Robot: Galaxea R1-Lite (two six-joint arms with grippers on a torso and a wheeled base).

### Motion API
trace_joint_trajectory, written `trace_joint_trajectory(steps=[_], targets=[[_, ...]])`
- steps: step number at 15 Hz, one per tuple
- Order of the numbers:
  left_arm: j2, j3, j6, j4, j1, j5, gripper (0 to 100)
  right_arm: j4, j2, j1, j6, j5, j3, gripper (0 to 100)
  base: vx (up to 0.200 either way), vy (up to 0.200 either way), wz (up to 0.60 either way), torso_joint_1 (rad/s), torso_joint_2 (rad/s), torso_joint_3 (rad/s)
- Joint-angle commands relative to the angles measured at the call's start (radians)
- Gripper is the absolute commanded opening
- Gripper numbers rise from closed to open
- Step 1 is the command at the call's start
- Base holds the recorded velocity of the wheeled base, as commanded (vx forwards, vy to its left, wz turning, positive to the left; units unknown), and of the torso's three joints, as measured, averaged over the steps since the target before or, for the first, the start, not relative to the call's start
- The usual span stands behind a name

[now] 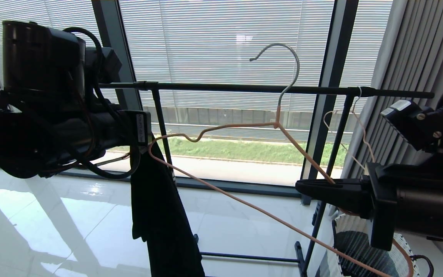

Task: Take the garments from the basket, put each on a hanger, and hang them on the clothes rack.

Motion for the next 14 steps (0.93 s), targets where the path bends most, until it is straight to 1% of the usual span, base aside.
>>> trace_joint_trajectory(steps=[1,7,9,14], targets=[[-0.016,0.005,-0.001,0.0,-0.02,0.001,0,-0.002,0.014,0.002,0.0,0.0,0.0,0,0.0,0.0,0.0,0.0,0.0,0.0],[-0.018,0.008,-0.006,0.0,-0.033,0.001,0,-0.04,0.04,0.013,0.001,0.0,-0.005,0,0.0,0.0,0.0,0.0,0.0,0.0],[-0.019,0.008,-0.007,0.0,-0.049,0.001,0,-0.043,0.041,0.02,0.003,0.0,-0.006,0,0.0,0.0,0.0,0.0,0.0,0.0],[-0.036,0.008,-0.007,0.0,-0.137,-0.052,0,-0.059,0.074,0.036,0.001,0.0,-0.014,0,0.0,0.0,0.0,0.0,0.0,0.0]])
